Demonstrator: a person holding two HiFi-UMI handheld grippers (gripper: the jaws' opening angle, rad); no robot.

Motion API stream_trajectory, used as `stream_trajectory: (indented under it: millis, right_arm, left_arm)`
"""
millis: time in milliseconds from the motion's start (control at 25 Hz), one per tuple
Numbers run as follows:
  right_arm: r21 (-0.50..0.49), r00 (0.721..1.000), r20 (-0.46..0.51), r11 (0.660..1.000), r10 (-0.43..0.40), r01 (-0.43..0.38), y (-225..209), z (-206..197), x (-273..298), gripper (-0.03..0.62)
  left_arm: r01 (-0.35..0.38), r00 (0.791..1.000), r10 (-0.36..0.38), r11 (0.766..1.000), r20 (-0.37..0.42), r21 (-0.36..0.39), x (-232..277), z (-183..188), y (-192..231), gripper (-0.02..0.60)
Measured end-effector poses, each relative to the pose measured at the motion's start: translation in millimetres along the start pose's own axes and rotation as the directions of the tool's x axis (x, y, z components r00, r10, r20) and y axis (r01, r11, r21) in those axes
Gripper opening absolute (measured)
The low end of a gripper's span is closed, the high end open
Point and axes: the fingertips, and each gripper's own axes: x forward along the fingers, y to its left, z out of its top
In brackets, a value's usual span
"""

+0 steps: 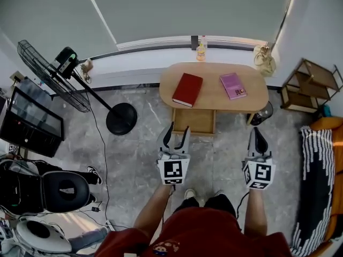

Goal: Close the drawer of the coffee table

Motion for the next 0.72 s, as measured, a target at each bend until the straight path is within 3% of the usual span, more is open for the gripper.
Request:
stream_trajectory:
  millis: [200, 720]
  right_arm:
    - [0.014, 1.000, 0.014, 1.000, 0.025, -0.025, -32.7, -7.5, 37.7, -0.006]
    - [0.028, 0.995, 0.049, 0.996, 0.089, -0.090, -166.2, -16.5, 124.3, -0.006]
  left_arm:
    - [-0.003, 1.000, 0.003, 1.000, 0.012, 0.025, 43.7, 6.8, -18.5, 0.204]
    - [-0.100, 0.995, 0.099, 0.995, 0.019, 0.025, 149.8, 43.0, -84.3, 0.204]
